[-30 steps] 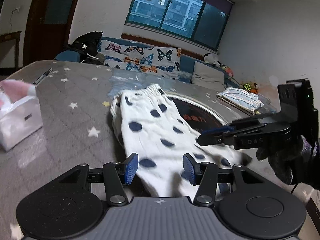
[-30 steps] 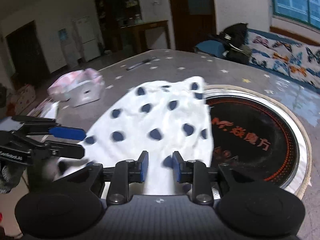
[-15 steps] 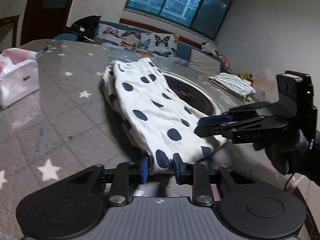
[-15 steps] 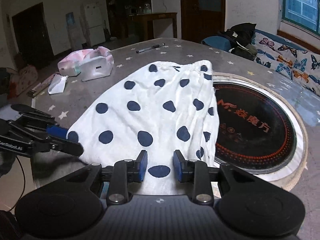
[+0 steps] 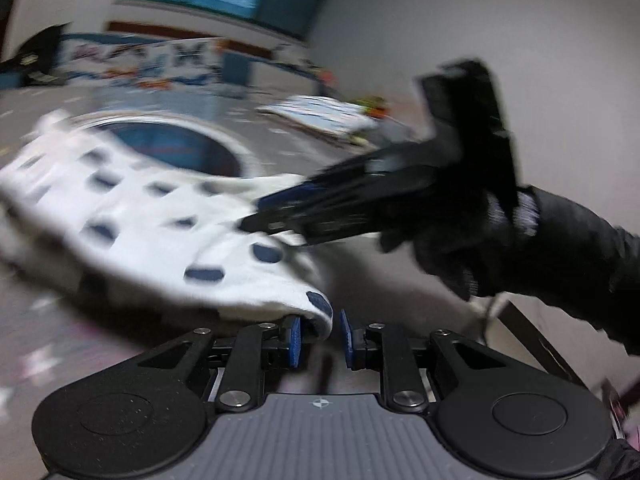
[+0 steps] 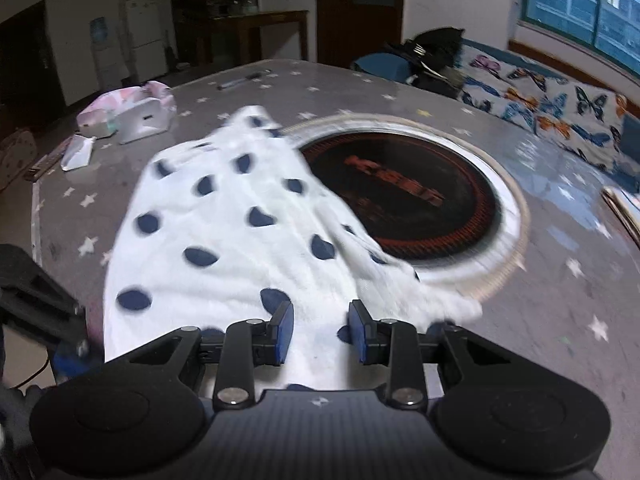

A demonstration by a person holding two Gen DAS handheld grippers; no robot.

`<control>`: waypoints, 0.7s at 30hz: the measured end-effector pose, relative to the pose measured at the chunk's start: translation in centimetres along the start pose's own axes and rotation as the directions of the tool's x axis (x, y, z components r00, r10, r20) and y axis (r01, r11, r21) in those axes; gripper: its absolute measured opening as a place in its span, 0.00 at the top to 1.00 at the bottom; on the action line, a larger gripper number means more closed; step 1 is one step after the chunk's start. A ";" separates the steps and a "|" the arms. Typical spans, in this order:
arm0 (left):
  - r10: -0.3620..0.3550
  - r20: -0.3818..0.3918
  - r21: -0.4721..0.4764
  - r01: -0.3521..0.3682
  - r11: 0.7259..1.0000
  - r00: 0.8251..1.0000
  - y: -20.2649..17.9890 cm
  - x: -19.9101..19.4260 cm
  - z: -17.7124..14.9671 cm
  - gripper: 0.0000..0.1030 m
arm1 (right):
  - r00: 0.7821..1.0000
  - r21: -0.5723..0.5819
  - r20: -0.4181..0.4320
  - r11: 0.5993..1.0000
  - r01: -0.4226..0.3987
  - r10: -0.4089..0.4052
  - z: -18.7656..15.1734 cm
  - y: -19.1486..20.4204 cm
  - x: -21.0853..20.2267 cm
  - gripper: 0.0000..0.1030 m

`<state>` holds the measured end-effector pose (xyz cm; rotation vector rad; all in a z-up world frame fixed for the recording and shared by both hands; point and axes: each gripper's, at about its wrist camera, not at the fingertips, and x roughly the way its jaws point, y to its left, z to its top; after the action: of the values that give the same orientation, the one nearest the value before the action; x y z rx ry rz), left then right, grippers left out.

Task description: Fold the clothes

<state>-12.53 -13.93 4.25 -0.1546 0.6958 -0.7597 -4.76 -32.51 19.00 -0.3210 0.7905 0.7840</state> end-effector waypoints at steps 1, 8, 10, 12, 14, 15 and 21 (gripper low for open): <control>-0.016 -0.006 0.028 0.016 0.999 1.000 -0.7 0.6 0.2 0.78 | 1.000 0.014 -0.002 1.000 0.006 -0.006 -0.3 -0.5 -0.3 0.70; -0.086 -0.062 0.125 0.094 0.988 0.994 -3.1 2.0 0.0 0.67 | 1.000 0.082 0.002 0.996 0.023 -0.023 -1.8 -3.1 -1.5 0.70; -0.076 -0.060 0.152 0.085 0.985 0.995 -2.9 1.1 0.1 0.55 | 1.000 0.085 0.006 0.996 0.025 -0.025 -1.9 -3.1 -1.6 0.69; -0.055 -0.046 0.177 0.062 0.982 0.997 -2.2 -0.3 0.1 0.54 | 1.000 0.085 0.011 0.996 0.027 -0.028 -2.0 -3.1 -1.6 0.69; -0.028 -0.026 0.183 0.032 0.982 0.999 -1.5 -1.7 0.2 0.53 | 0.999 0.082 0.019 0.996 0.032 -0.034 -1.9 -2.9 -1.8 0.69; -0.015 -0.015 0.182 0.017 0.983 1.000 -1.0 -2.4 0.3 0.53 | 0.999 0.080 0.025 0.996 0.032 -0.034 -1.8 -2.7 -1.9 0.69; 0.087 0.076 0.167 -0.098 0.981 0.993 1.7 -6.2 1.6 0.50 | 0.997 0.026 0.079 1.000 -0.002 0.000 -0.9 -0.3 -3.2 0.69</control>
<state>-13.74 -8.63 8.05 0.0079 0.5657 -0.7180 -6.43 -34.78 20.72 -0.2644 0.7263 0.7821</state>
